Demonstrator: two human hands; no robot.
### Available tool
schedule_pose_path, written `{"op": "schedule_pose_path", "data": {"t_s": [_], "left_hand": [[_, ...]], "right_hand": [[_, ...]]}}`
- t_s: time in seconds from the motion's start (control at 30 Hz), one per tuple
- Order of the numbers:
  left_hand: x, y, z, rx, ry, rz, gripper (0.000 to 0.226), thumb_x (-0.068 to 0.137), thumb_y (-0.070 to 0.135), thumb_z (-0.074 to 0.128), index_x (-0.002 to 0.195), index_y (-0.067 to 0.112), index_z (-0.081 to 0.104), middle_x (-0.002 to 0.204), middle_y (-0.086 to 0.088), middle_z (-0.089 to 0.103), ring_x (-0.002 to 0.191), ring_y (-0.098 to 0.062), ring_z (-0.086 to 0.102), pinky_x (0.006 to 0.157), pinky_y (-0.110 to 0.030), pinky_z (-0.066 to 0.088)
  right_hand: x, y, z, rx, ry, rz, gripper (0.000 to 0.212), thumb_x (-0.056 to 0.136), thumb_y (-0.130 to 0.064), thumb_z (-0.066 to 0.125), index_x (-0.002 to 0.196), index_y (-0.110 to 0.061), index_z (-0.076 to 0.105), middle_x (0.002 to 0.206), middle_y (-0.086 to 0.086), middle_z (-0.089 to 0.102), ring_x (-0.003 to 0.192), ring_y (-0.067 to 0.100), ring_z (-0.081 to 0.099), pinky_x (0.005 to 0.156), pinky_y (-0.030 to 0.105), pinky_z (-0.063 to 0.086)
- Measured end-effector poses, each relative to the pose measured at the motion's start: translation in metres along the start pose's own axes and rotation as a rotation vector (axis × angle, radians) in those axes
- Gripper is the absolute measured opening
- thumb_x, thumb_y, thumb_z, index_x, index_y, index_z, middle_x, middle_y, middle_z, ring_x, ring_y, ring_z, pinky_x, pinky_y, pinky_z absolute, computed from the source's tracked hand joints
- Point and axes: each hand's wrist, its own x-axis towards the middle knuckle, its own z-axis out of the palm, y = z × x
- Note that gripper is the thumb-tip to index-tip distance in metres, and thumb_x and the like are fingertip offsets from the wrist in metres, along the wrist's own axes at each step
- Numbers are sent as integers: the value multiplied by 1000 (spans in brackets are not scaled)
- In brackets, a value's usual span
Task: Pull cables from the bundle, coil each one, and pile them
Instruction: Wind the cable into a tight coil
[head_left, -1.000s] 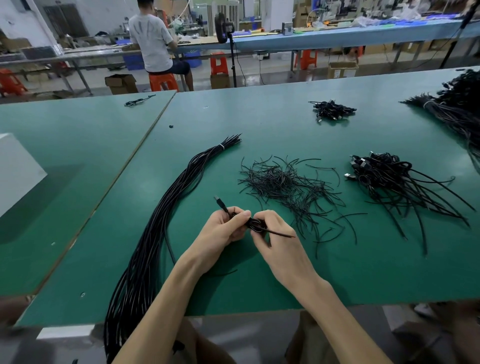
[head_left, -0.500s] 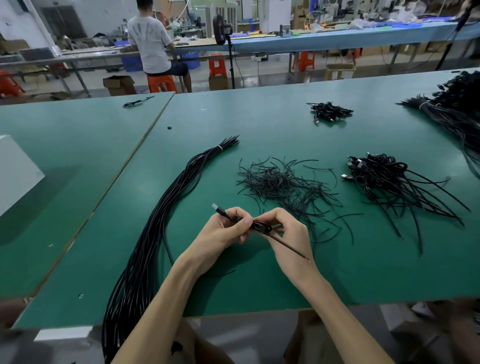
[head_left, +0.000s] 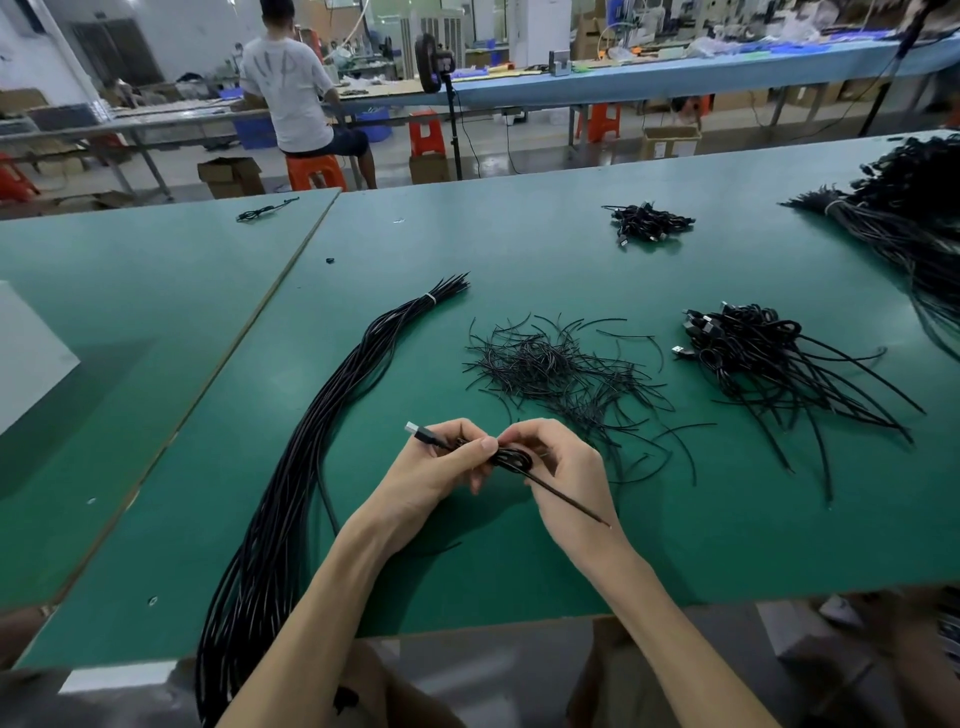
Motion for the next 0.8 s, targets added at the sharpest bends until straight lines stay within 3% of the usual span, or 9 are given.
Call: {"op": "schedule_pose_path", "data": {"t_s": [0.2, 0.43, 0.63, 0.8], "left_hand": [[2, -4, -2, 19, -17, -42, 22, 86, 35, 76, 85, 13, 72, 72, -4, 62, 62, -16, 52, 62, -21, 47], [1, -5, -3, 75, -56, -24, 23, 92, 34, 74, 88, 11, 70, 76, -6, 61, 66, -18, 52, 65, -21, 47], [1, -6, -3, 94, -27, -4, 23, 91, 33, 74, 87, 11, 72, 75, -6, 61, 65, -19, 51, 65, -22, 47], [1, -6, -2, 89, -5, 9, 20, 91, 33, 73, 87, 14, 71, 74, -5, 60, 63, -16, 51, 64, -20, 46]], "right_hand": [[2, 3, 1, 71, 1, -1, 22, 97, -1, 65, 95, -22, 72, 98, 1, 70, 94, 18, 69, 86, 38, 58], [7, 5, -3, 316, 27, 106, 19, 90, -1, 74, 101, -16, 73, 93, 3, 74, 91, 14, 72, 83, 23, 55], [6, 8, -2, 294, 6, 180, 6, 95, -8, 70, 92, -12, 75, 86, 6, 77, 73, 32, 71, 67, 38, 60], [6, 7, -2, 386, 5, 185, 14, 99, -6, 64, 109, -11, 73, 88, 10, 77, 76, 21, 75, 69, 28, 60]]}}
